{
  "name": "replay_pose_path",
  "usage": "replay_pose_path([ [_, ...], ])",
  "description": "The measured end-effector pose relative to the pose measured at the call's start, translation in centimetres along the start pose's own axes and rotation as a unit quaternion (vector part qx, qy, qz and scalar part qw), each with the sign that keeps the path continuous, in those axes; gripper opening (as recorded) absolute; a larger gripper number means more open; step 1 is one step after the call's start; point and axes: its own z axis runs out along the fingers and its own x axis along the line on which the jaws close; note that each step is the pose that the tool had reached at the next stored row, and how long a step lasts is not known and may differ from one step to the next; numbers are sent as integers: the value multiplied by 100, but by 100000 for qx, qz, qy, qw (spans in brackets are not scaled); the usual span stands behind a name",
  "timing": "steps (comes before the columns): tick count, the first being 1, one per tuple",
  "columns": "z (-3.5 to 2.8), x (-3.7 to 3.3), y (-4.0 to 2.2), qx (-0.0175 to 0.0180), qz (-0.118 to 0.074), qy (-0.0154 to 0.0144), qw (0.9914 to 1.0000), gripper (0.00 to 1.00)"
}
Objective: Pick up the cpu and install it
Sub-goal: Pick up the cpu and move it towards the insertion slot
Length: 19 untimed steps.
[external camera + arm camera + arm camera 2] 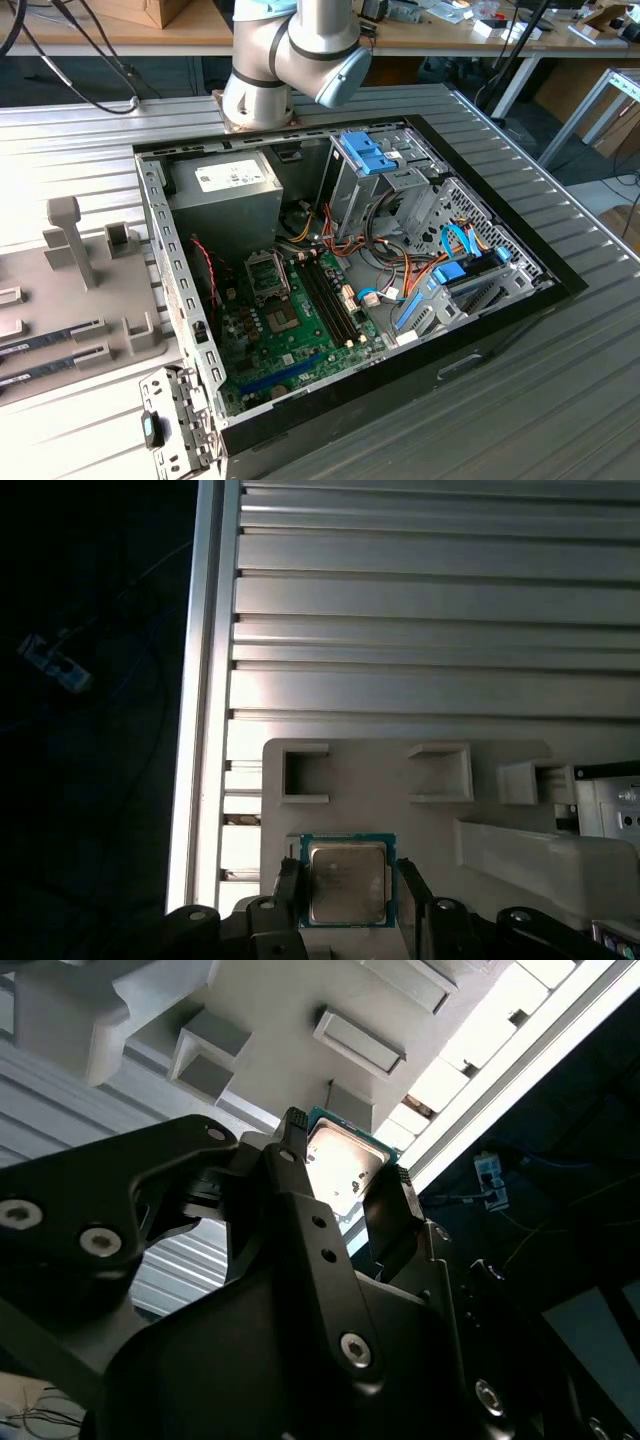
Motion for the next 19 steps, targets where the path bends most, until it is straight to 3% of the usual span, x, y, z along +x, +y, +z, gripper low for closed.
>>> replay_pose_path([
  [19, -232, -7, 42, -1154, 30, -21, 99993, 47],
])
